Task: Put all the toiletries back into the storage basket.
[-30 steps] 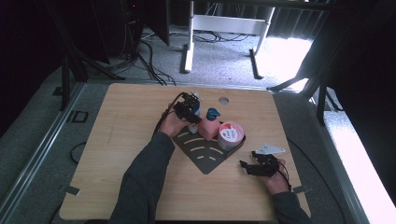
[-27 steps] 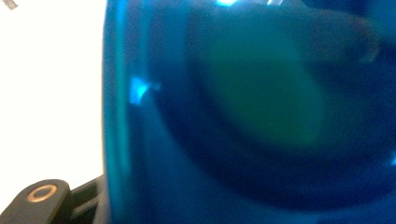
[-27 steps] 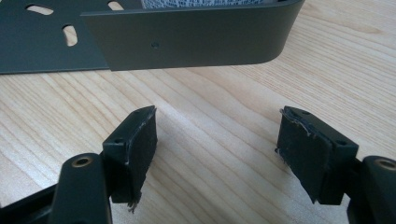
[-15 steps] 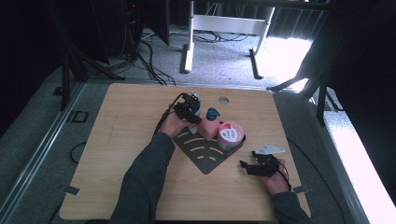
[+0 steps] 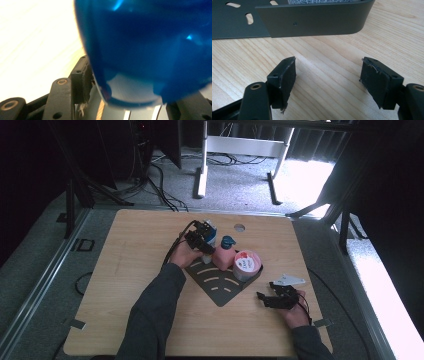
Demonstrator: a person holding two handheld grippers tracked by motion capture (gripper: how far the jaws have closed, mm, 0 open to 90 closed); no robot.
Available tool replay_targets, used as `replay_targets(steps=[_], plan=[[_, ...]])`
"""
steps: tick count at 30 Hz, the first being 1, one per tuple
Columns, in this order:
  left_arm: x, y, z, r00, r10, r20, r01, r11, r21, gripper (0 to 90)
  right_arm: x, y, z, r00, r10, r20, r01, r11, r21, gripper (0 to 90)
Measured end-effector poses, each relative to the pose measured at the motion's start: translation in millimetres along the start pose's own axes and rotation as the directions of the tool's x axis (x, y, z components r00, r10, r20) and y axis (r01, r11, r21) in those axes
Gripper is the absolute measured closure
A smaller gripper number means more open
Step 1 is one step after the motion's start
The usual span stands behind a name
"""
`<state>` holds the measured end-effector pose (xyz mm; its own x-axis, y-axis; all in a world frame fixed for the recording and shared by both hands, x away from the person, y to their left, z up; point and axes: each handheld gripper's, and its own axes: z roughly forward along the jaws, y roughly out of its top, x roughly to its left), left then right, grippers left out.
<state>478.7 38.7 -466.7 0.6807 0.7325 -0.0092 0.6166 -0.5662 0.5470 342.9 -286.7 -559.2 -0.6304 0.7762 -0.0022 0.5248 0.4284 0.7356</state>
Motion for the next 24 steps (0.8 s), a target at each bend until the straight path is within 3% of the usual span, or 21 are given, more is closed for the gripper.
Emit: replay_targets(steps=[10, 20, 24], plan=[[-1.8, -7.7, -12.2, 0.9998, 0.02, -0.002, -0.02, 0.9998, 0.003, 45.6, 0.0, 0.0, 0.0, 1.0, -0.001, 0.0, 0.001, 1.0, 0.0, 28.1], [2.4, -22.3, -24.4, 0.9999, -0.002, -0.015, 0.002, 1.0, -0.008, 46.4, 0.0, 0.0, 0.0, 1.0, -0.001, 0.001, 0.001, 1.0, 0.0, 28.1], [1.1, -26.5, -31.2, 0.9997, 0.007, -0.024, -0.008, 0.9997, -0.024, 45.5, 0.1, -0.2, -0.1, 1.0, 0.0, 0.002, 0.0, 1.0, -0.001, 28.1]])
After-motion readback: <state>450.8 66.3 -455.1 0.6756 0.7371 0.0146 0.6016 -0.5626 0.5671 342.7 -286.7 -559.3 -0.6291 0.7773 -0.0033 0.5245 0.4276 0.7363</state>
